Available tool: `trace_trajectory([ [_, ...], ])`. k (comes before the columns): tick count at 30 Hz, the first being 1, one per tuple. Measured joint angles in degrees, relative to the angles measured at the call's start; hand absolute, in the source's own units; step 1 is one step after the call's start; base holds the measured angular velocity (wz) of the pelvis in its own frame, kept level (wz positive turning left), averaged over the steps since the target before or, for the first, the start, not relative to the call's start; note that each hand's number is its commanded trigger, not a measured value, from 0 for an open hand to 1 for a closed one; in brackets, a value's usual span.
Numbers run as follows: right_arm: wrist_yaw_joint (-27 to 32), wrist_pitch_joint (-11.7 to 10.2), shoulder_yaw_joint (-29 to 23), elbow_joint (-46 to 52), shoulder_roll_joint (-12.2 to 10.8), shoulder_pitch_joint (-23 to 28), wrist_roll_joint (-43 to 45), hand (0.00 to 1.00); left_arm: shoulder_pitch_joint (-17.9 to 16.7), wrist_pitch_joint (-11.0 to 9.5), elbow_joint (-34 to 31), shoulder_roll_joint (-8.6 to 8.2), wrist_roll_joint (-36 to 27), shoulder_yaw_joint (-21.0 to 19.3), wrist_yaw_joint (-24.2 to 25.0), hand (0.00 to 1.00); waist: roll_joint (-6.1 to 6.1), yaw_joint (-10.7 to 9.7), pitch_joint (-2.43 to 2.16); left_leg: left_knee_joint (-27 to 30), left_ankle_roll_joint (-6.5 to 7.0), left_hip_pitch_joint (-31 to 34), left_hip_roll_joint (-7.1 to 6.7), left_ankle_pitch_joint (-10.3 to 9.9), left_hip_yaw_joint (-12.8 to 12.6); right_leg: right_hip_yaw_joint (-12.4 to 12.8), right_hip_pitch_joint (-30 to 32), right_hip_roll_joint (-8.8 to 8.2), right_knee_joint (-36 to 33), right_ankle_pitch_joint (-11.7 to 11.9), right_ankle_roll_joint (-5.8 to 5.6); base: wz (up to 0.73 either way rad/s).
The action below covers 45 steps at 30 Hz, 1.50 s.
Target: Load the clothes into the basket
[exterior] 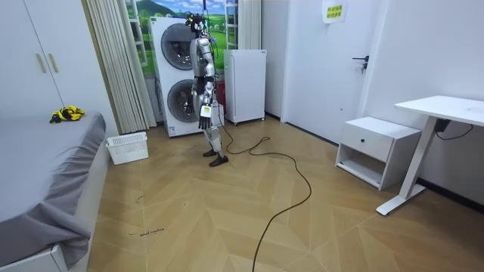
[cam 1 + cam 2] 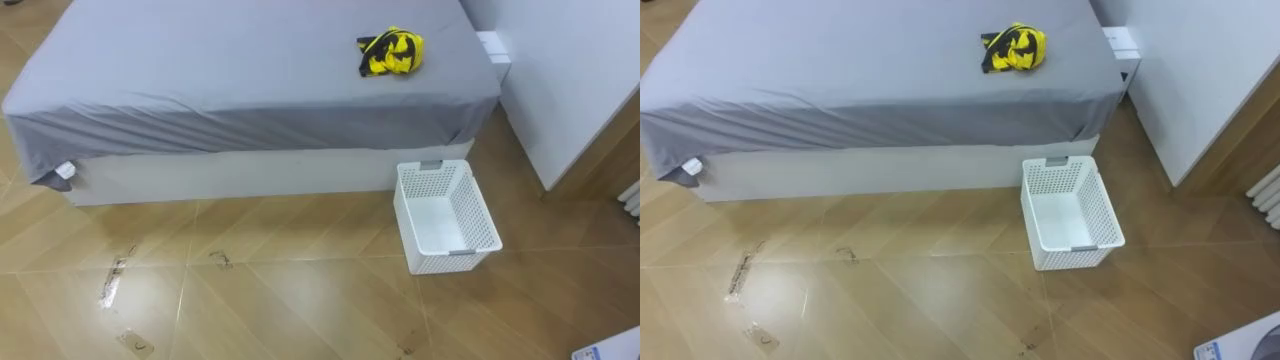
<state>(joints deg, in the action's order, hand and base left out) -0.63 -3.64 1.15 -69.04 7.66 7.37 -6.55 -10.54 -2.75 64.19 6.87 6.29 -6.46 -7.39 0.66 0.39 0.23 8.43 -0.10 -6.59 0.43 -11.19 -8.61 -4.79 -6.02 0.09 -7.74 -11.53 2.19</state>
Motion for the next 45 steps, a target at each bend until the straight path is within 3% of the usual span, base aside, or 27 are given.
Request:
trace_trajectory([
  [28,-1.4,0.0,0.4,0.2,-0.2,-0.7,-0.6,0.0,0.7,0.0,0.2,0.01,-2.4,0.9,1.6,0.0,0.03,0.1,-0.06,1.4,-0.18,1.2,0.28,-0.4,-0.2,-0.2,0.5,0.04,-0.3,-0.2,0.16,0.0],
  [32,-1.4,0.0,-0.1,0.3,-0.2,-0.8,-0.7,0.0,-0.2,0.0,-0.2,0.09,-5.8,0.1,1.4,0.0,-0.38,0.3,-0.07,10.7,-0.96,5.2,2.1,-4.0,-0.2,-0.6,2.0,0.85,-3.5,-2.2,0.94,-0.01],
  [34,-1.5,0.1,-0.1,0.4,-0.3,-0.6,-0.8,0.0,-0.6,0.1,-0.2,0.27,-8.2,-0.5,1.4,0.0,-0.27,0.6,-0.05,16.4,-1.14,7.3,2.92,-4.5,-0.5,-0.2,2.1,0.83,-4.8,-3.1,1.46,-0.04],
  [36,-1.7,0.0,-0.3,0.2,-0.1,-0.4,-1.5,0.0,-0.8,0.0,-0.2,0.31,-11.5,-1.4,1.8,0.0,-0.3,0.6,0.3,29.7,-0.44,14.3,4.74,-4.0,-0.3,0.3,0.9,1.39,-5.6,-4.2,2.53,0.11],
  [37,-1.6,0.1,-0.3,0.2,0.0,-0.3,-1.9,0.0,-1.0,-0.1,-0.2,0.37,-11.8,-1.3,1.8,0.0,-0.42,0.5,0.3,31.7,-0.11,15.8,4.66,-4.2,-0.1,0.6,0.7,1.4,-6.1,-5.0,2.87,0.19],
  [38,-1.4,0.1,-0.2,0.2,0.0,-0.2,-2.9,0.0,-1.4,0.0,-0.6,0.38,-12.4,-0.5,1.7,0.0,-0.28,0.1,0.31,30.0,0.65,18.5,3.81,-4.9,-0.1,1.1,0.5,1.03,-7.1,-6.1,2.99,0.09],
  [40,-1.4,0.3,-0.1,0.2,0.2,-0.3,-4.0,0.0,-2.8,0.0,-1.0,0.29,-12.4,0.7,1.5,0.0,0.21,0.4,0.2,22.6,-0.18,22.9,1.58,-3.6,0.0,2.2,0.5,-0.05,-8.1,-7.7,2.64,-0.1],
  [41,-1.5,0.6,-0.1,0.2,0.3,-0.3,-4.2,0.0,-3.7,0.0,-1.0,0.21,-12.4,0.9,1.4,0.0,0.17,0.9,0.21,16.2,-1.1,25.7,0.84,-1.1,0.3,2.9,0.0,-0.46,-8.1,-8.4,2.48,-0.38],
  [42,-1.4,0.9,0.0,0.1,0.2,-0.3,-4.3,0.0,-4.6,0.0,-1.0,0.27,-12.3,0.9,1.3,0.0,0.11,1.5,0.23,10.6,-1.14,27.7,1.02,2.5,0.7,2.9,-0.9,-0.96,-8.0,-9.3,2.34,-0.44],
  [43,-1.5,1.2,0.1,0.1,0.2,-0.2,-4.2,0.0,-5.3,0.0,-1.0,0.33,-12.1,0.8,1.2,0.0,0.2,1.6,0.18,8.5,-1.08,28.3,1.12,4.2,0.8,3.2,-1.5,-1.22,-7.9,-9.9,2.11,-0.41],
  [45,-1.4,1.9,0.1,0.1,0.4,-0.2,-3.7,0.0,-6.2,0.0,0.3,0.08,-11.6,0.8,1.3,0.0,0.59,1.7,0.4,5.4,-0.45,29.5,1.13,11.5,-0.3,4.9,-4.0,-2.87,-7.9,-12.7,0.48,-0.33],
])
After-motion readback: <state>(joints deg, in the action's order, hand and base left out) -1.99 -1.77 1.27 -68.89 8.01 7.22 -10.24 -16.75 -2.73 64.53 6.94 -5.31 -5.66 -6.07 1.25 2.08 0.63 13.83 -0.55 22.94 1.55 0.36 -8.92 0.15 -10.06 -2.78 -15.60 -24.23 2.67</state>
